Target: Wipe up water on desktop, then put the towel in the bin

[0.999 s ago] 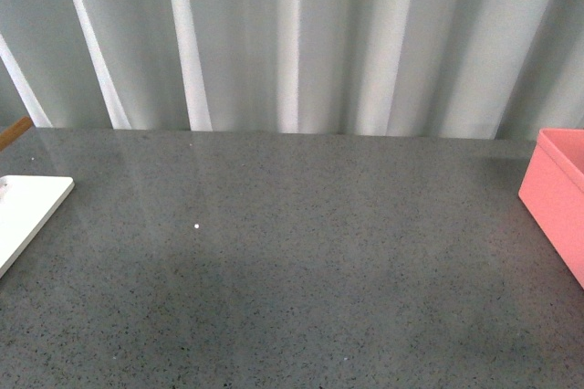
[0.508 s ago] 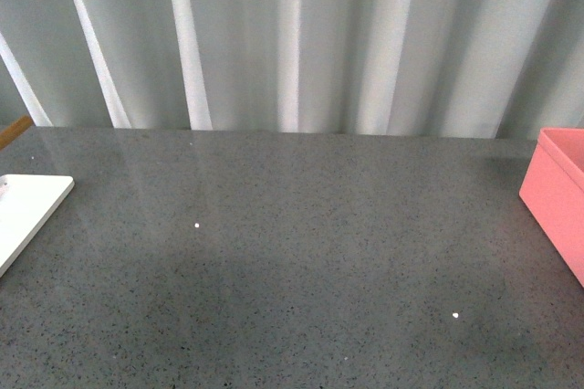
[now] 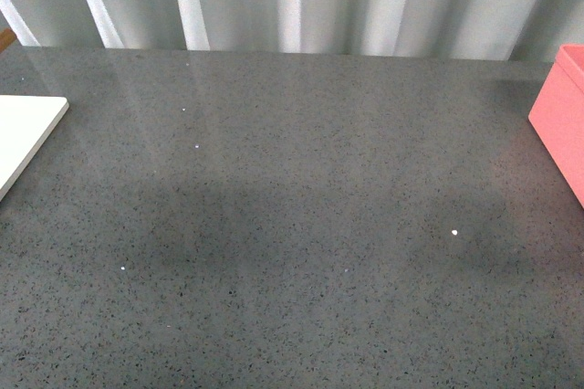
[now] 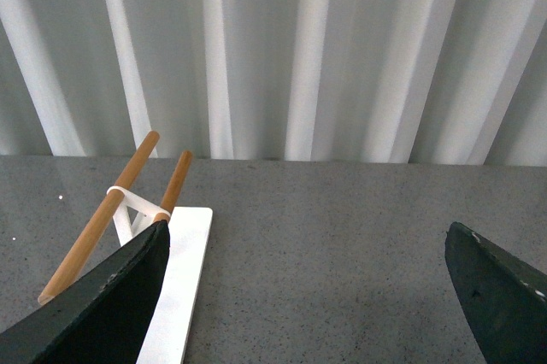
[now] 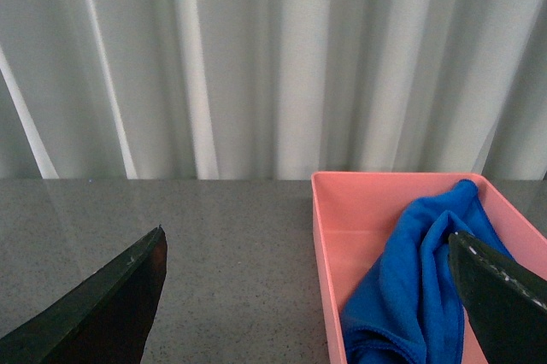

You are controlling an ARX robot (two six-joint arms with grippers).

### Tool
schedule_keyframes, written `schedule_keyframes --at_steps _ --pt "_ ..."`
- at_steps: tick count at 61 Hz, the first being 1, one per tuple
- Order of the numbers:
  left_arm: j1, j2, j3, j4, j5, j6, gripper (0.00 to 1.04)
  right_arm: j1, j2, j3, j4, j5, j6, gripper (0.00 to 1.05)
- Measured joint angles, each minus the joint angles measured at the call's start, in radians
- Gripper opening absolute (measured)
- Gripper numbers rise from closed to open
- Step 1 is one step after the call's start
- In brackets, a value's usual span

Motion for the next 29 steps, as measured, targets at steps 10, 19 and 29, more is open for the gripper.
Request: schedule_keyframes --at_steps 10,19,29 --pt "0.0 0.0 0.0 0.0 0.0 0.0 0.98 0.0 0.0 0.0 0.0 0.0 0.0 0.98" --pt "0.0 0.0 0.0 0.0 0.0 0.0 0.98 0.0 0.0 0.0 0.0 0.0 0.0 0.98" --pt "0.0 0.0 0.0 0.0 0.0 0.0 0.98 0.0 0.0 0.0 0.0 0.0 0.0 0.98"
